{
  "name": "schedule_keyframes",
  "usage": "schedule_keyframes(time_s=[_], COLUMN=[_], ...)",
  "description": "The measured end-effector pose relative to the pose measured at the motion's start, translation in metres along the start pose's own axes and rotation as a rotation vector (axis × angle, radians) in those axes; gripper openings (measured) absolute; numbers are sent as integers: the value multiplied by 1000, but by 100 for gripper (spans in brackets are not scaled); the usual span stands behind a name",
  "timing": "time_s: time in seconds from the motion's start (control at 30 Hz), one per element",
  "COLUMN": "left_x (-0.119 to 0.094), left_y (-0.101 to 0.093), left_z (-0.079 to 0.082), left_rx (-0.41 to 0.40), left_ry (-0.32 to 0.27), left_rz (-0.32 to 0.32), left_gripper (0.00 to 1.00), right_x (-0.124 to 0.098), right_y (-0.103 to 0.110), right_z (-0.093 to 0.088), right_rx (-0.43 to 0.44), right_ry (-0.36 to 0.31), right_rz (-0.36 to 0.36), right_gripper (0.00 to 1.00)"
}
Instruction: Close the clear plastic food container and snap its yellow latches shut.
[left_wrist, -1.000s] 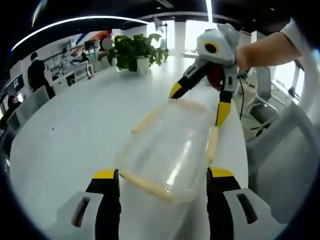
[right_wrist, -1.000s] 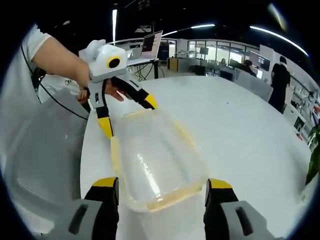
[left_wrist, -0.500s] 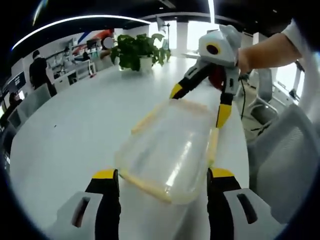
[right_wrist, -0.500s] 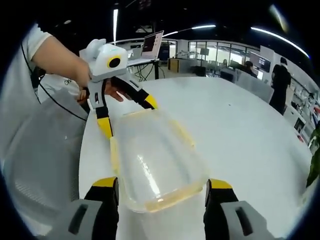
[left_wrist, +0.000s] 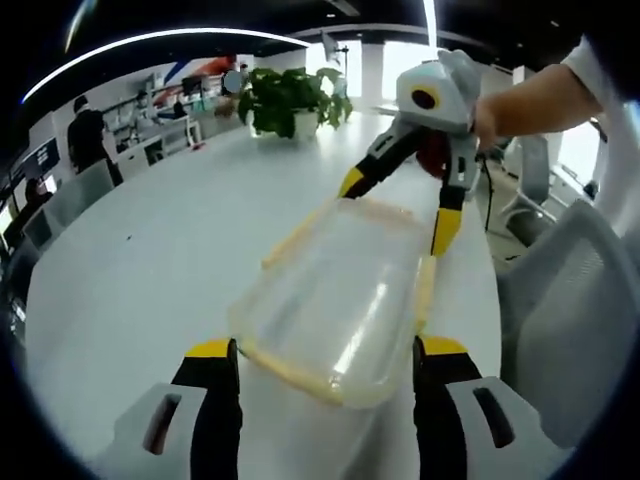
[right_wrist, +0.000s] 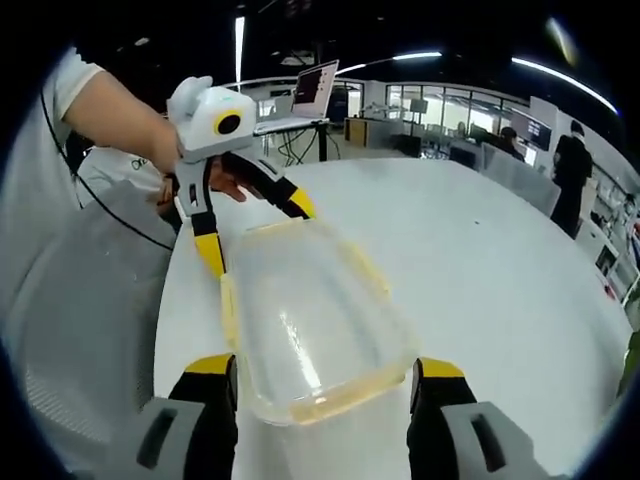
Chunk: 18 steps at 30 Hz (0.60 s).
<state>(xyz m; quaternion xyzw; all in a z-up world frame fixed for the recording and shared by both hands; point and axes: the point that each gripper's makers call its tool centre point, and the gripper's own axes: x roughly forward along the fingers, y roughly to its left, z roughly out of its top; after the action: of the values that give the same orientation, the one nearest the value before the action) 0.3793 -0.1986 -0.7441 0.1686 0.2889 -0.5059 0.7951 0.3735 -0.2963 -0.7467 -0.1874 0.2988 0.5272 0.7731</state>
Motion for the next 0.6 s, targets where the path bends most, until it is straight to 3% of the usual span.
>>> schedule_keyframes(time_s=[0.6], left_x=[-36], left_y=[38], left_z=[-29], left_rx=[-10], left_ry=[37], left_rz=[22], left_gripper=[69], right_x=[45], right_y=[8], right_z=[39], right_rx=[-18], right_ry=[-3], right_rz=[16], right_gripper=[69])
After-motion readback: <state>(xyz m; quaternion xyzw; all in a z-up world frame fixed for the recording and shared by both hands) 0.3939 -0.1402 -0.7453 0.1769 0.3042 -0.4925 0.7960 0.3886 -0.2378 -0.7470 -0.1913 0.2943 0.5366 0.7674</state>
